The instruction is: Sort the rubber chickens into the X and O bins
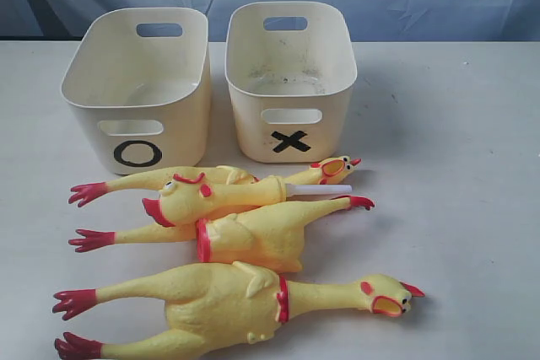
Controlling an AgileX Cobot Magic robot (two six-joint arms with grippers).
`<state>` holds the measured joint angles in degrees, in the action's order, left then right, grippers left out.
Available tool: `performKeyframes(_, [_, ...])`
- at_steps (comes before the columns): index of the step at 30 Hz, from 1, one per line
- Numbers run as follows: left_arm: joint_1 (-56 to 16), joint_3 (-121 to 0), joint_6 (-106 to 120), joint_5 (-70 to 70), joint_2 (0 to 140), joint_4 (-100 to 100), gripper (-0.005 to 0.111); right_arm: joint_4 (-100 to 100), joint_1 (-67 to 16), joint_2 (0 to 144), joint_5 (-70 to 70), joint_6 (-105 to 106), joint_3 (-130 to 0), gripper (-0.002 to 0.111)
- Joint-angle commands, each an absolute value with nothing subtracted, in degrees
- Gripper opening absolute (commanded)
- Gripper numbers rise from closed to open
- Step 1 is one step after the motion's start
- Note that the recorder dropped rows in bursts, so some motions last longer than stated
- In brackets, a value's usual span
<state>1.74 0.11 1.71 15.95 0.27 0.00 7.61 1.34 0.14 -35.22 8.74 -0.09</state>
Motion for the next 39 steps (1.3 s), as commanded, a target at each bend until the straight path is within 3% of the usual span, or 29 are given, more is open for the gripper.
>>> performKeyframes(1, [1.47, 0.0, 1.54, 15.41, 0.0, -0.37, 0.0, 2.35, 1.57, 0.0, -55.46, 8.94, -3.74, 0.0])
performKeyframes(4, [1.47, 0.0, 1.54, 15.41, 0.0, -0.37, 0.0, 2.57, 1.57, 0.0, -60.55, 4.9, -7.79, 0.0])
performKeyframes(7, [1.47, 0.0, 1.54, 15.41, 0.0, -0.37, 0.0, 5.35, 1.57, 0.0, -69.67, -12.01, -10.78, 0.0])
performKeyframes(11, [1.47, 0.0, 1.54, 15.41, 0.0, -0.37, 0.0, 8.08, 1.57, 0.0, -69.96, -32.48, -13.94, 0.0])
performKeyframes(18, [1.47, 0.0, 1.54, 15.41, 0.0, -0.37, 0.0, 7.2, 1.57, 0.0, -69.18, -47.99, -19.65, 0.0])
performKeyframes(21, [1.47, 0.0, 1.54, 15.41, 0.0, -0.37, 0.0, 24.83, 1.57, 0.0, -50.42, -71.4, -25.75, 0.0])
performKeyframes(23, [1.47, 0.0, 1.54, 15.41, 0.0, -0.37, 0.0, 52.92, 1.57, 0.0, -36.47, -96.6, -30.81, 0.0])
performKeyframes(25, [1.47, 0.0, 1.54, 15.41, 0.0, -0.37, 0.0, 83.15, 1.57, 1.24, -34.13, -121.32, -35.47, 0.0])
performKeyframes(27, [1.47, 0.0, 1.54, 15.41, 0.0, -0.37, 0.0, 94.39, 1.46, 3.33, -42.11, -121.32, -38.2, -0.001])
performKeyframes(30, [1.47, 0.0, 1.54, 15.41, 0.0, -0.37, 0.0, 91.49, 1.46, 6.48, -49.78, -121.32, -38.56, -0.001])
performKeyframes(39, [1.47, 0.0, 1.54, 15.41, 0.0, -0.37, 0.0, 99.95, 1.46, 10.09, -44.02, -121.21, -37.35, -0.001])
